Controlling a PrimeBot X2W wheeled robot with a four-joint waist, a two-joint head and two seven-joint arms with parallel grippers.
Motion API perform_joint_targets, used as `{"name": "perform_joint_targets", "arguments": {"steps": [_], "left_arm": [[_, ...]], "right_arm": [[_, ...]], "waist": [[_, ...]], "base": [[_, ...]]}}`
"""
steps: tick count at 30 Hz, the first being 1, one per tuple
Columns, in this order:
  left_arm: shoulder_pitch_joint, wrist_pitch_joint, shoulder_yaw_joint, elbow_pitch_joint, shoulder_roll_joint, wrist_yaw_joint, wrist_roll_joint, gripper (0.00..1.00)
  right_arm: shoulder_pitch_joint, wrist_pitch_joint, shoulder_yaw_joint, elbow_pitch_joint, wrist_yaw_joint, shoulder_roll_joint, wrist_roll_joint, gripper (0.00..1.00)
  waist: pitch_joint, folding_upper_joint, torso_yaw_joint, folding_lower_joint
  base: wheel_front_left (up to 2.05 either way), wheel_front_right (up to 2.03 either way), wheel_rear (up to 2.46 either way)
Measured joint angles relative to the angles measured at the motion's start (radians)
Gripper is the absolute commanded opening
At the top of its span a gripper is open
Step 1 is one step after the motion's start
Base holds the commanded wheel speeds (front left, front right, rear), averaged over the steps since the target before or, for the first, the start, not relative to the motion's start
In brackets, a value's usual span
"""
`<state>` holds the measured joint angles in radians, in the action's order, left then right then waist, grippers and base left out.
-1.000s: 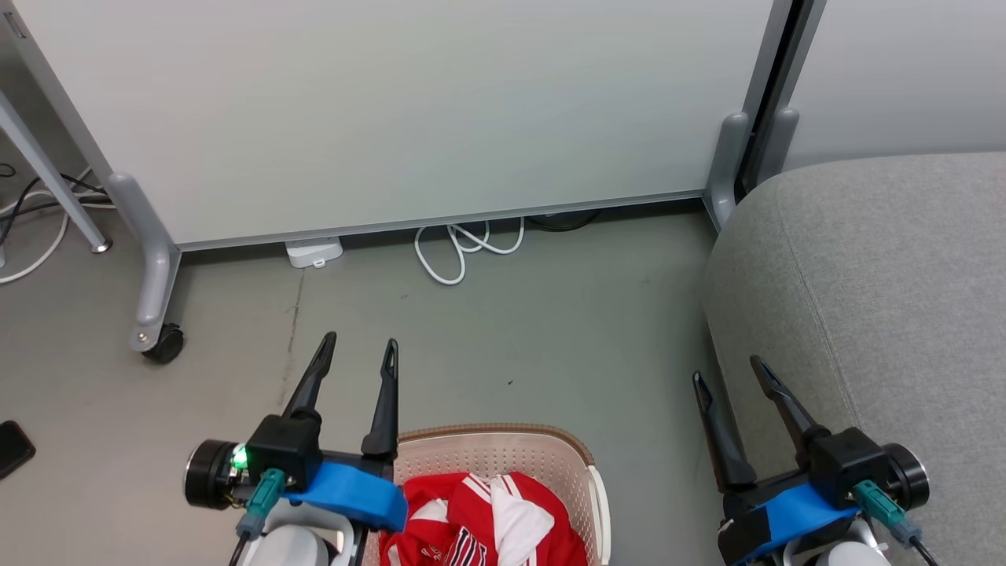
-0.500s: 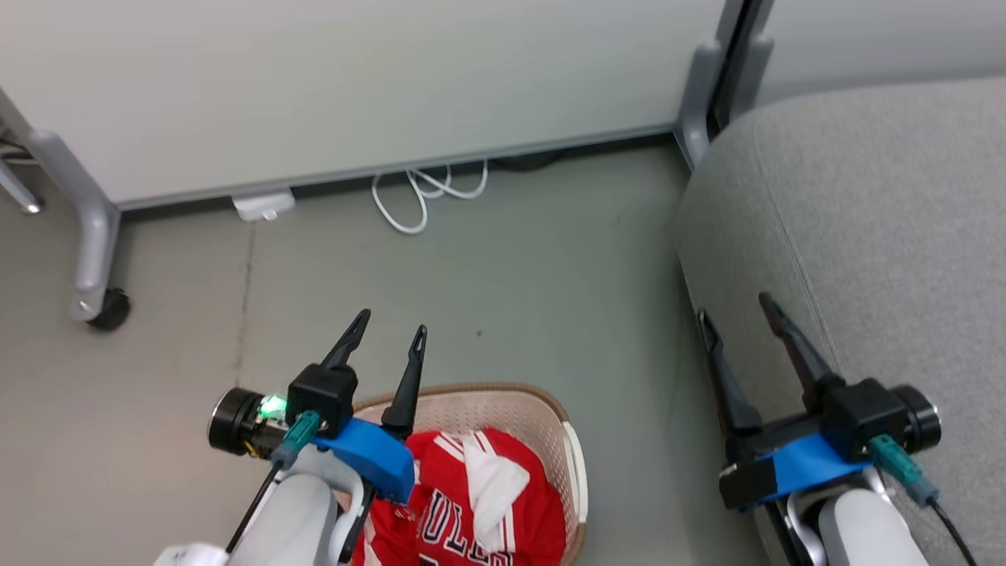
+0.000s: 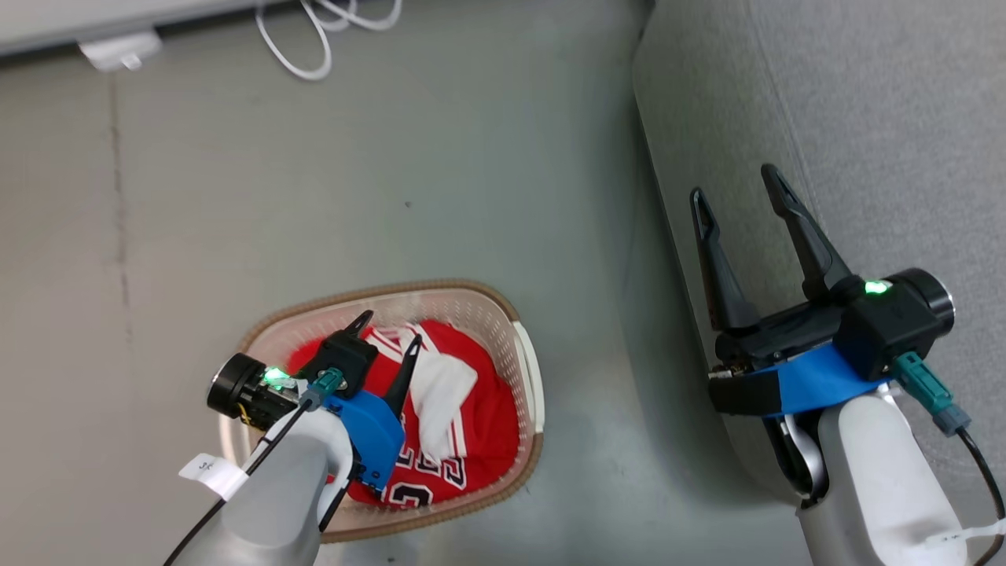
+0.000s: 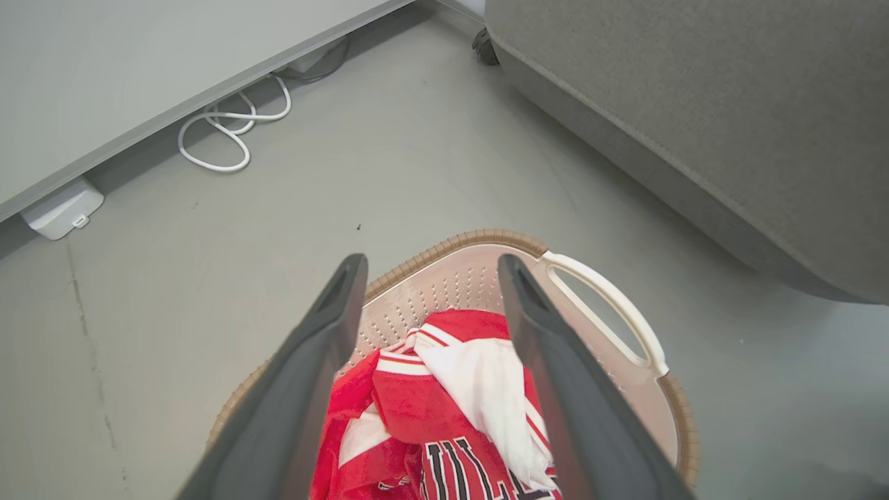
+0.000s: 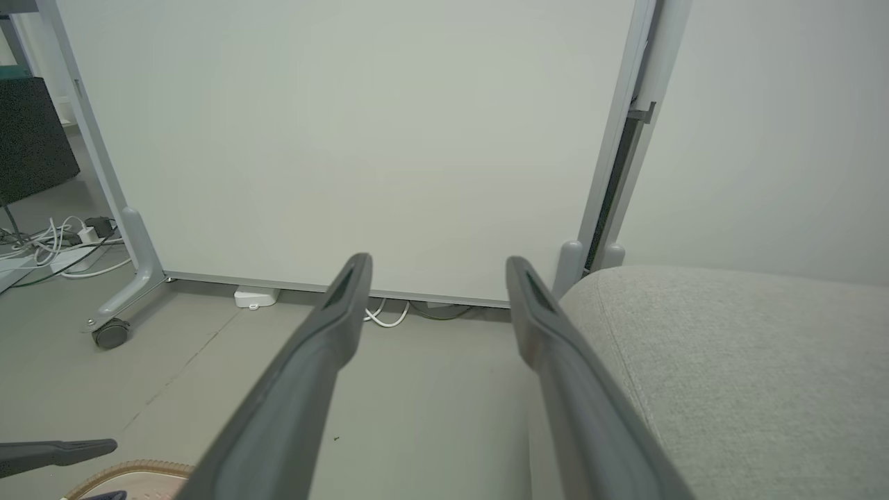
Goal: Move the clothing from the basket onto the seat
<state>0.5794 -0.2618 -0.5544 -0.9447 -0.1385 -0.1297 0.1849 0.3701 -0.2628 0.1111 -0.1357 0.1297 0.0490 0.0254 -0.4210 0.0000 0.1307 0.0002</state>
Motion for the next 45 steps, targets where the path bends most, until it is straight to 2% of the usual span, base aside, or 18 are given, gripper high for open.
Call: {"name": "perform_joint_targets", "arguments": {"steps": [11,16,20,28,36,37,38,45], "left_arm": [[0.124,0.042,-0.122,-0.242,-0.007,0.000,0.111,1.00],[0.166,0.132,-0.141,-0.300,-0.015,0.000,0.156,1.00],[0.191,0.197,-0.147,-0.323,-0.030,0.000,0.173,1.00],[0.238,0.302,-0.140,-0.338,-0.019,0.000,0.213,1.00],[0.291,0.315,-0.167,-0.340,-0.003,0.000,0.214,1.00],[0.293,0.313,-0.173,-0.341,0.001,0.000,0.211,0.39],[0.295,0.307,-0.177,-0.341,0.004,0.000,0.212,0.00],[0.288,0.248,-0.215,-0.308,0.028,0.000,0.256,0.00]], "right_arm": [[0.070,0.000,0.003,0.038,0.001,0.000,0.002,1.00],[0.101,0.000,0.006,0.061,0.001,0.000,-0.007,1.00],[0.117,0.000,0.010,0.079,0.001,0.000,-0.008,1.00],[0.142,0.000,0.012,0.104,0.001,0.000,-0.016,1.00],[0.156,0.000,0.013,0.129,0.001,0.000,-0.016,1.00],[0.158,0.000,0.013,0.130,0.001,0.000,-0.016,1.00],[0.159,0.000,0.012,0.131,0.001,0.000,-0.016,1.00],[0.160,0.000,0.006,0.142,0.001,0.000,-0.012,1.00]], "waist": [[-0.196,0.0000,0.056,0.0000],[-0.275,0.0000,0.068,0.0000],[-0.328,-0.0001,0.072,0.0000],[-0.415,-0.0001,0.072,-0.0001],[-0.490,-0.0001,0.074,-0.0001],[-0.497,-0.0001,0.074,-0.0001],[-0.502,-0.0001,0.073,-0.0001],[-0.479,0.0000,0.064,-0.0002]], "base": [[0.00,0.00,0.00],[0.00,0.00,0.00],[0.00,0.00,0.00],[0.00,0.00,0.00],[0.00,0.00,0.00],[0.00,0.00,0.00],[0.00,0.00,0.00],[0.00,0.00,0.00]]}}
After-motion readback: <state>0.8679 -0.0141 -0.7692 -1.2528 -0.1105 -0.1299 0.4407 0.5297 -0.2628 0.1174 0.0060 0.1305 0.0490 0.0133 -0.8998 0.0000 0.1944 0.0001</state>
